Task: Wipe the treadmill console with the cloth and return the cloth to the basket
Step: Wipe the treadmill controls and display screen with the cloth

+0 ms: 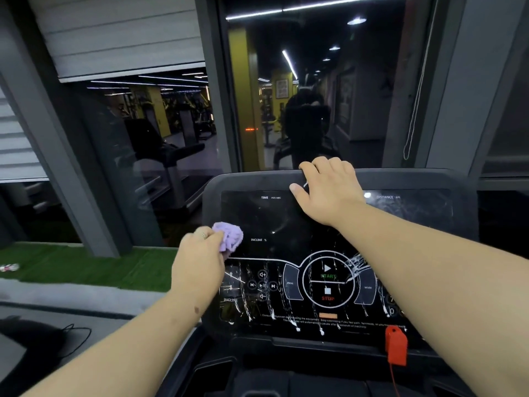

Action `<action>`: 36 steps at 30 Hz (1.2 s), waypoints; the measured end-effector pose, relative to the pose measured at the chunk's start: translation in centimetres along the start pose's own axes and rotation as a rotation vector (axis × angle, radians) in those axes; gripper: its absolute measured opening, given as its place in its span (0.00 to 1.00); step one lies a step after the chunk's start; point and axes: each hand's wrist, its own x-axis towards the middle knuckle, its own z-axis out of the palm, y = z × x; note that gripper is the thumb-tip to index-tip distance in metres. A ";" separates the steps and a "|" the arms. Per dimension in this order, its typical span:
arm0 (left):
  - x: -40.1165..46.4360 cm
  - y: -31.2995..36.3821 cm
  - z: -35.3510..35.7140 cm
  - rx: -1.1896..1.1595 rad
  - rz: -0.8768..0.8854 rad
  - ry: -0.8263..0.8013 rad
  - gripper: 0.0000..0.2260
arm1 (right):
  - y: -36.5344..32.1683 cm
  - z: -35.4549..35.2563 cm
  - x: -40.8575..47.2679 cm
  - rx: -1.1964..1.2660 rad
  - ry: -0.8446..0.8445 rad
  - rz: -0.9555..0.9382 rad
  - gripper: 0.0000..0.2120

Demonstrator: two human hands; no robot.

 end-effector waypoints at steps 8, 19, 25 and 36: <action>1.6 -0.5 -0.9 0.009 0.014 -0.002 0.06 | -4.9 -0.2 0.6 0.065 -0.017 -0.136 0.37; 4.3 -1.0 -0.9 0.105 0.056 -0.007 0.10 | -6.0 0.7 0.0 0.073 0.012 -0.087 0.36; -3.0 -0.2 0.8 0.034 0.054 -0.082 0.12 | -5.8 0.4 0.1 0.087 -0.005 -0.099 0.36; -0.9 -0.6 0.3 0.084 0.062 -0.045 0.12 | -5.7 0.4 0.1 0.091 -0.007 -0.101 0.35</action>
